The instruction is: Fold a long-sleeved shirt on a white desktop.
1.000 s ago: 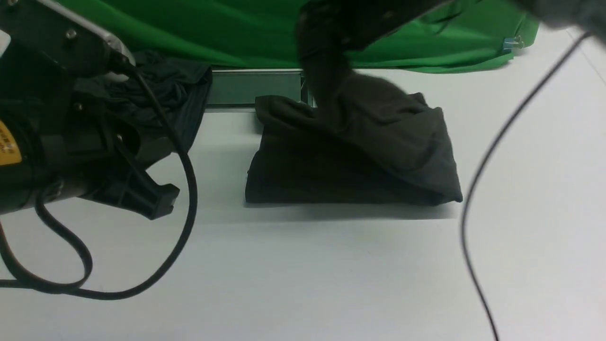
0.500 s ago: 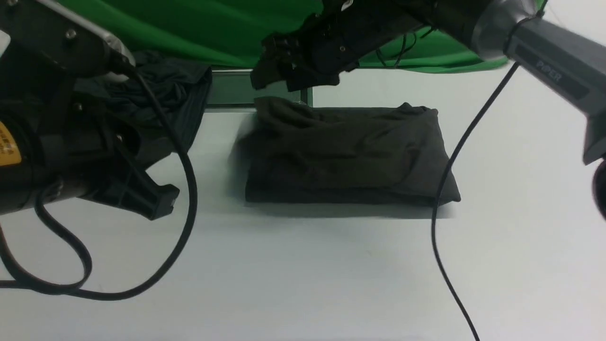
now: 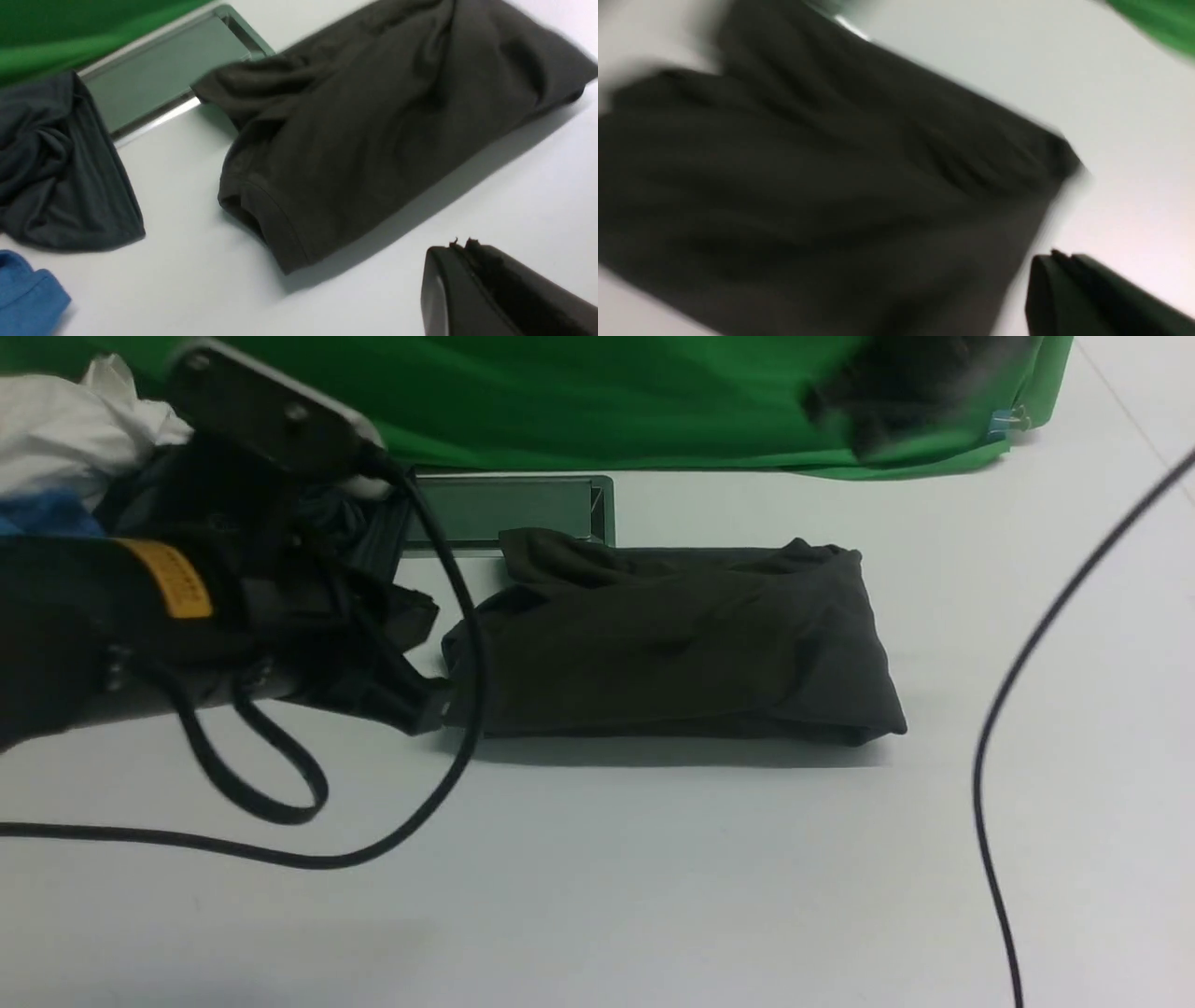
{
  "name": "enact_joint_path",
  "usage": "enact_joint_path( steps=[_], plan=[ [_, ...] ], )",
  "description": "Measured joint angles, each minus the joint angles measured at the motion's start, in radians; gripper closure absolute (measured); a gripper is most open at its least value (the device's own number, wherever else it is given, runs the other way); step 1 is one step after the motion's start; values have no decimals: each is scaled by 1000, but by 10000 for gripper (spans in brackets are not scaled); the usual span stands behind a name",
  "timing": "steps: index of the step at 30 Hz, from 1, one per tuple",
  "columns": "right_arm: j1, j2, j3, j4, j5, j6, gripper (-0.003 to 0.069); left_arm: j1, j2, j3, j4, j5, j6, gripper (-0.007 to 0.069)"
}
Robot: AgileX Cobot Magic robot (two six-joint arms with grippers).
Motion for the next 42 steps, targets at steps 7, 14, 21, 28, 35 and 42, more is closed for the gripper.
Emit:
enact_joint_path(
  steps=[7,14,21,28,35,42],
  plan=[
    [-48,154,158,11,-315,17,626,0,-10,-2,7,-14,37,606],
    [-48,273,160,80,-526,-13,626,0,-61,1,20,-16,38,606],
    [-48,238,163,87,-490,-35,625,0,-232,96,45,-57,39,606],
    [-48,-82,297,88,-330,-52,619,0,-561,303,42,-176,3,606],
    [-37,-614,731,91,-354,59,618,0,-924,494,41,-225,-19,606],
    [-37,-996,1090,91,-358,131,618,0,-1047,593,41,-256,-19,606]
  ],
)
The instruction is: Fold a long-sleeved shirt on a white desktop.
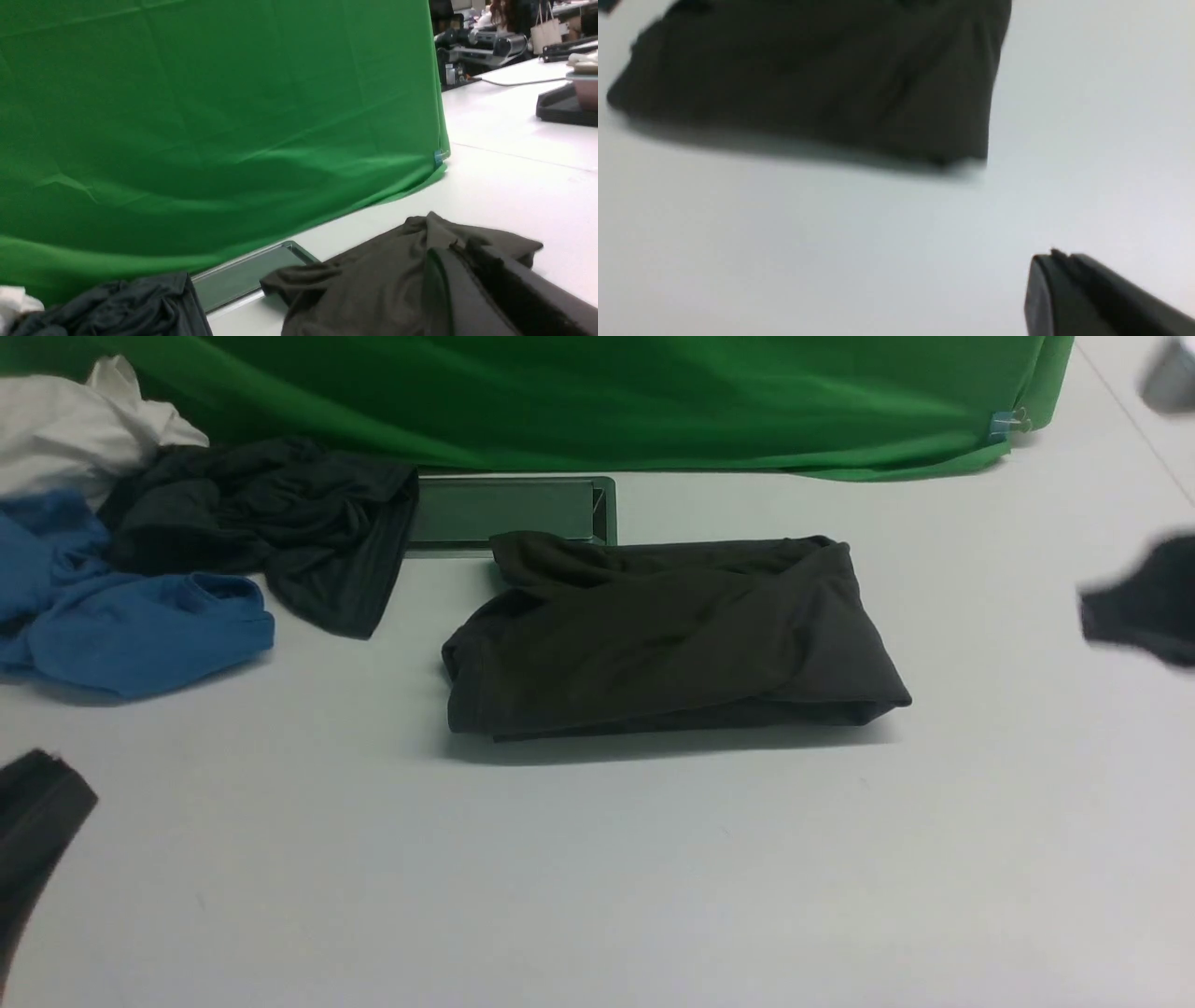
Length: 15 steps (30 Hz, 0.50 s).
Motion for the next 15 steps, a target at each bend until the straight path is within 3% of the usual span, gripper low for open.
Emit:
enact_joint_path(
  steps=[6,15],
  plan=[
    [0,-267,221,0,-87,4,615,0,0,53,0,0,0,606],
    [0,-477,306,0,-136,22,578,0,0,94,0,1,0,606]
  ],
)
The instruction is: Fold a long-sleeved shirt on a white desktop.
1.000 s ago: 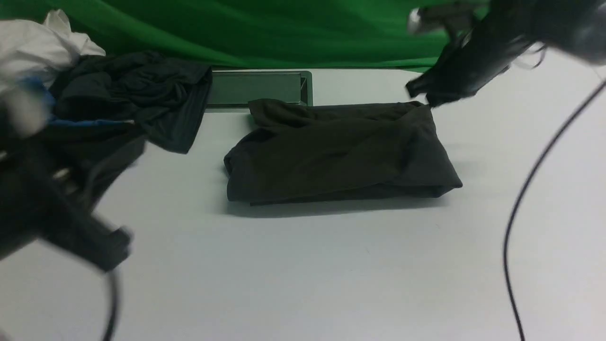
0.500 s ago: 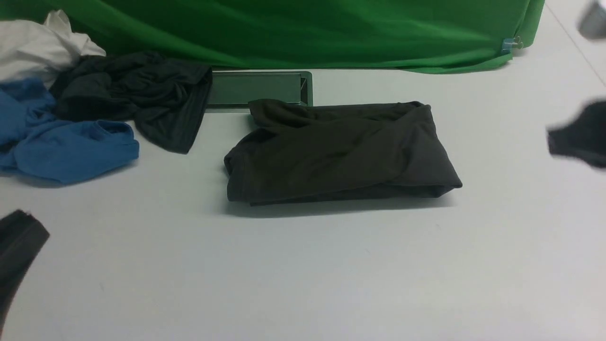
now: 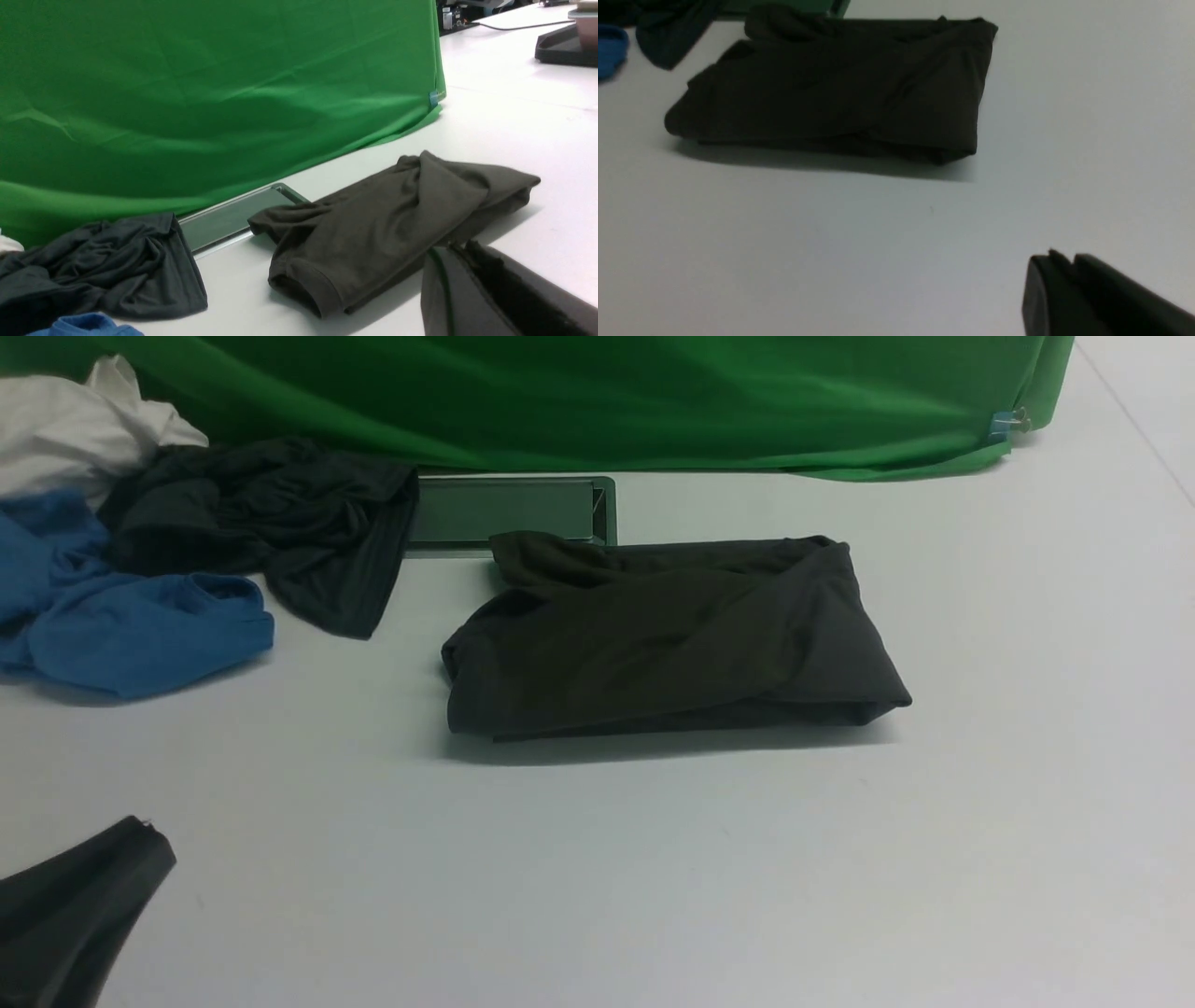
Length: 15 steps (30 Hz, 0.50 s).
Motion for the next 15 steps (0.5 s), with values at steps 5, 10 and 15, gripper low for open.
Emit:
enact_joint_path(
  steps=[5,10,15],
  plan=[
    [0,-26,0,0,-6,0,561,0,0,1,0,0,0,606],
    [-1,-44,12,-59,-64,-3,559,0,0,1,0,0,0,606],
    [-92,-175,152,-69,-223,-27,629,0,0,1,2,0,8,606]
  ],
)
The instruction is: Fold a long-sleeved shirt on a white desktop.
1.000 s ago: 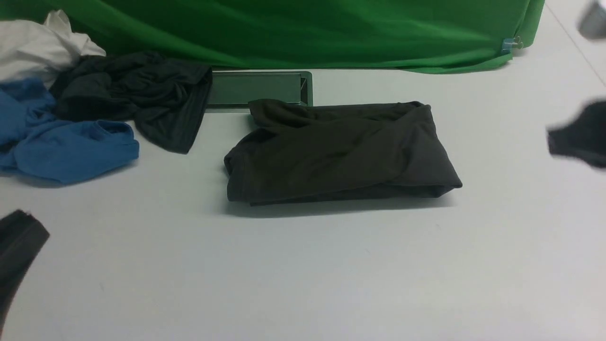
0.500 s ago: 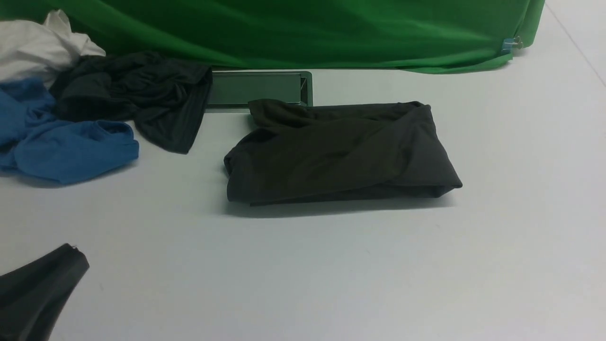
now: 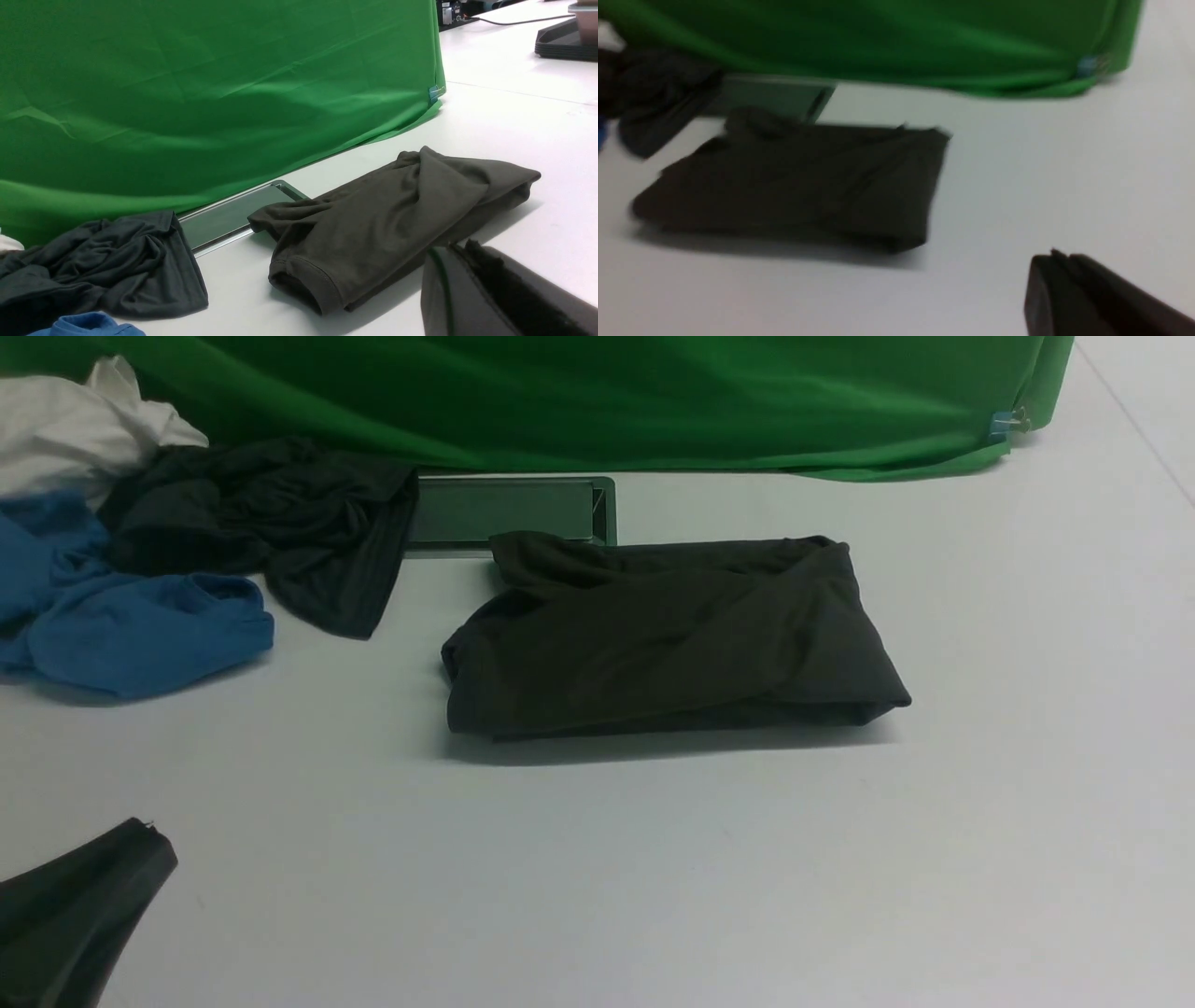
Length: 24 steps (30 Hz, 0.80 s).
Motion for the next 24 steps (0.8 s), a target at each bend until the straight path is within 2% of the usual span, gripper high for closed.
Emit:
enact_joint_path(
  steps=[5,10,24],
  plan=[
    [-91,-165,248,-3,-167,-2,631,0,0,0,1,0,1,606],
    [-141,-314,431,-3,-206,-14,632,0,0,0,2,0,1,604],
    [-166,-385,458,-3,-219,-53,631,0,0,0,2,0,1,603]
  ],
)
